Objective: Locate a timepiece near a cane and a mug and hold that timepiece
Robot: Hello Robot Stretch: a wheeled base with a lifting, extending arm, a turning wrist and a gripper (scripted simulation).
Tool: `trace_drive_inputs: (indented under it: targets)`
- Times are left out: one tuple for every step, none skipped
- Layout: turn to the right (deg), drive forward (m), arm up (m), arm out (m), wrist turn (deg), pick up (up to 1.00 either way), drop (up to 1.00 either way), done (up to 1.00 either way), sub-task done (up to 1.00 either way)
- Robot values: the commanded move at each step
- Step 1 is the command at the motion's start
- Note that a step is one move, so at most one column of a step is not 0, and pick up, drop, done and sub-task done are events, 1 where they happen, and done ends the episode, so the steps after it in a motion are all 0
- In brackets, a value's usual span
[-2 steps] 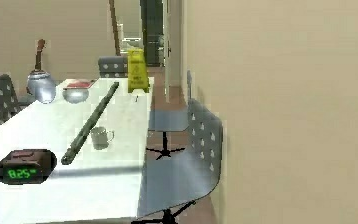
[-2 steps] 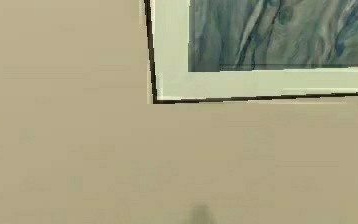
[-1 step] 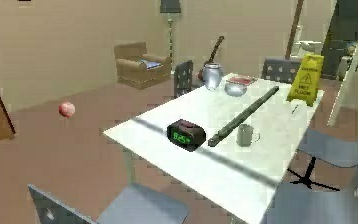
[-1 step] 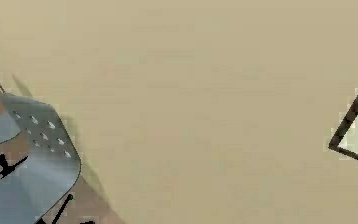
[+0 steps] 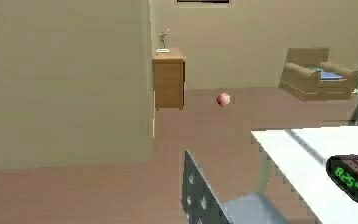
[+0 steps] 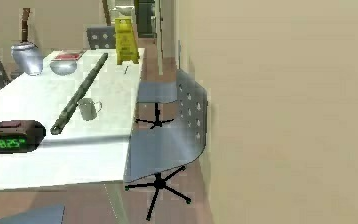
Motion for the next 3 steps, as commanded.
trace_drive_inputs:
  targets:
    - [-39.0, 0.00, 0.00, 0.00, 0.0, 0.00, 0.00, 0.00, 0.00]
    - [45.0, 0.00, 0.00, 0.00, 0.0, 0.00, 0.00, 0.00, 0.00]
    - [45.0, 0.00, 0.00, 0.00, 0.0, 0.00, 0.00, 0.00, 0.00]
